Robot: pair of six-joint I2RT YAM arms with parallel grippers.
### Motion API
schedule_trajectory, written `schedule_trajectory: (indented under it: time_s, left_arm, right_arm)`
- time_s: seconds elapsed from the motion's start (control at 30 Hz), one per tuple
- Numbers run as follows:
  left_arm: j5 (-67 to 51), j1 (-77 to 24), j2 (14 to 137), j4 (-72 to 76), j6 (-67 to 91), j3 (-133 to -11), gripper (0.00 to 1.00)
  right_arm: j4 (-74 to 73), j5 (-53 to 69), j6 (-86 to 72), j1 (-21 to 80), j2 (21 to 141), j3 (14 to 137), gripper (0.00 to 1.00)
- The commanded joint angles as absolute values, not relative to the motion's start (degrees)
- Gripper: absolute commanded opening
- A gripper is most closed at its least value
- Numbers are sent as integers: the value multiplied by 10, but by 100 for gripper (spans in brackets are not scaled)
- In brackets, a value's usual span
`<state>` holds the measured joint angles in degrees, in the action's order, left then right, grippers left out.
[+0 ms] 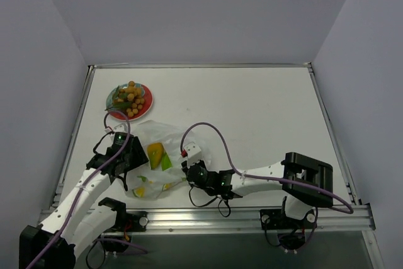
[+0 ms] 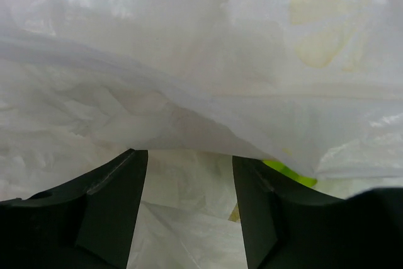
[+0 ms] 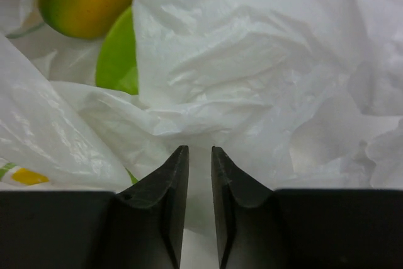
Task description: Take the fake fruits out of the plastic bag
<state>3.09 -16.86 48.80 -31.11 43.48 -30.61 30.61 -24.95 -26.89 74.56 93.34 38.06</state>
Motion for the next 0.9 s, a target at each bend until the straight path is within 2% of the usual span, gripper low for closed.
schedule_trajectory:
  time_s: [0.0, 0.03, 0.07, 0.17, 0.23, 0.33, 0.37, 0.47, 0.57, 0.63, 0.7, 0.87]
  left_arm:
    - [29, -166, 466, -341, 413, -380, 54]
    - [28, -167, 464, -352, 407, -407, 55]
    - [23, -168, 462, -373, 400, -419, 54]
    - [1, -171, 459, -397, 381, -456, 48]
    - [-48, -176, 468, -404, 368, -468, 38]
    - [-92, -195, 487, -406, 360, -484, 27]
    - [-98, -209, 490, -402, 358, -488, 25]
    - [-99, -229, 510, -376, 359, -492, 23]
    - [-92, -258, 557, -334, 359, -497, 22]
    - [-48, -274, 576, -318, 354, -507, 22]
    - [22, -274, 600, -314, 338, -513, 30]
    - [86, -274, 647, -312, 309, -509, 41]
  right_arm:
    - [234, -238, -236, 737, 865, 434, 19]
    - [221, -229, -228, 736, 855, 438, 22]
    - [207, -218, -225, 732, 833, 440, 29]
    - [201, -169, -231, 711, 803, 446, 41]
    - [211, -150, -237, 693, 791, 445, 41]
    - [222, -126, -245, 676, 794, 448, 29]
    - [230, -126, -248, 675, 796, 447, 17]
    - [254, -124, -257, 671, 805, 439, 5]
    - [272, -122, -273, 664, 811, 425, 3]
    - [285, -123, -286, 664, 807, 416, 4]
    - [287, -125, -293, 662, 802, 404, 4]
    - [289, -133, -295, 660, 782, 389, 4]
